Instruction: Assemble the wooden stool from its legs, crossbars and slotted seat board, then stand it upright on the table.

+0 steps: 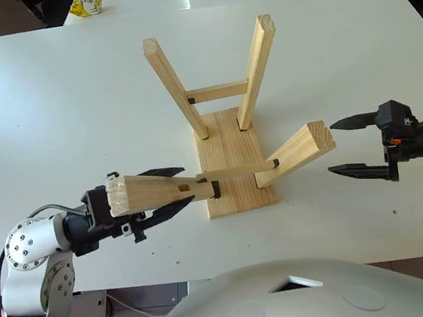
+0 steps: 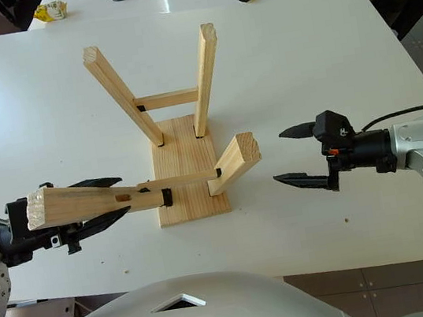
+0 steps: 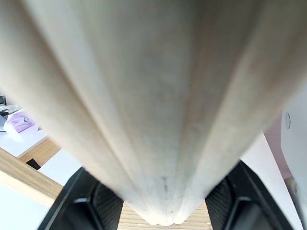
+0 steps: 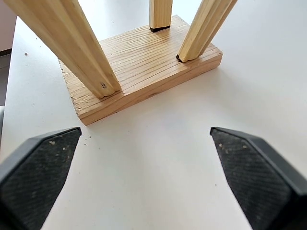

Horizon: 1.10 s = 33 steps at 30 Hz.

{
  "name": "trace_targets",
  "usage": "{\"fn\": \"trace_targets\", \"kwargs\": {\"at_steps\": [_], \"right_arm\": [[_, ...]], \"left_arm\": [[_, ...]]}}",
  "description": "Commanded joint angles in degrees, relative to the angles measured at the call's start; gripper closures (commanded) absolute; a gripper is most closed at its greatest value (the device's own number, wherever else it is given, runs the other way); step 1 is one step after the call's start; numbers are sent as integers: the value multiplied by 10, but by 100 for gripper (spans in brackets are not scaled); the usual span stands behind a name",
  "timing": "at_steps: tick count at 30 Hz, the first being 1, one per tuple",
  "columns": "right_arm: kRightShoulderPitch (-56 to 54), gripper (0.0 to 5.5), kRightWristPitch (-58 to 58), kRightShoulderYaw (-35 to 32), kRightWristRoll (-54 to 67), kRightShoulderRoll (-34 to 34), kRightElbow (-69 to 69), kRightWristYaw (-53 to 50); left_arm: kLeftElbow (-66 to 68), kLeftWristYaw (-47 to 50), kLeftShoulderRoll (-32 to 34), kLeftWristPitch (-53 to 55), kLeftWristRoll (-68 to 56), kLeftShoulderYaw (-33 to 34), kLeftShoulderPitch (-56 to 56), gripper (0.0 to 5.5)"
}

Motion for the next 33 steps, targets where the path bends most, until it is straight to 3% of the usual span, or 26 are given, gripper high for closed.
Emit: {"fn": "trace_targets", "kwargs": {"at_steps": [1,13,33], "right_arm": [[-5,55,-3,5,-3,2,-8,-7],[-24,55,-3,11,-1,-3,-3,-7],[-33,55,-24,49,-16,10,-13,-18]], "left_arm": [[4,1,8,3,13,-11,-1,345],[24,6,23,-3,40,-39,-1,345],[36,37,146,168,34,-125,-73,345]]}}
